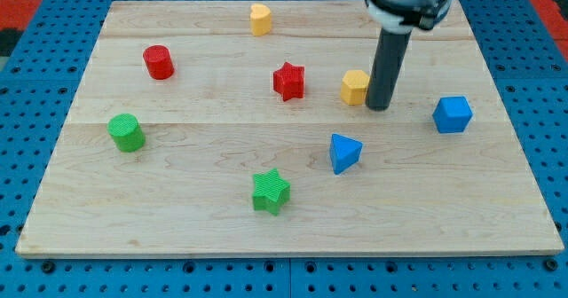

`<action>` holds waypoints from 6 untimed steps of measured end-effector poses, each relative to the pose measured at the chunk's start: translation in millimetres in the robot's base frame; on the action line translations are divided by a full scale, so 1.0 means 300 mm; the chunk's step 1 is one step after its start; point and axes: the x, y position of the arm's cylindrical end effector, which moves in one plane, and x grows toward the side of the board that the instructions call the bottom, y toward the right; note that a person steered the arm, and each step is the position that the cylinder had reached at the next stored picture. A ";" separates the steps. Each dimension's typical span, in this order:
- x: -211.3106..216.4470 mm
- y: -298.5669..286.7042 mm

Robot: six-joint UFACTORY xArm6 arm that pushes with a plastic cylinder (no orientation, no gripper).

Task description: Move blue cube towards the bottom of the board

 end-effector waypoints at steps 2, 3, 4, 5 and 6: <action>-0.160 0.248; -0.031 0.367; 0.100 0.336; 0.239 0.370; 0.357 0.228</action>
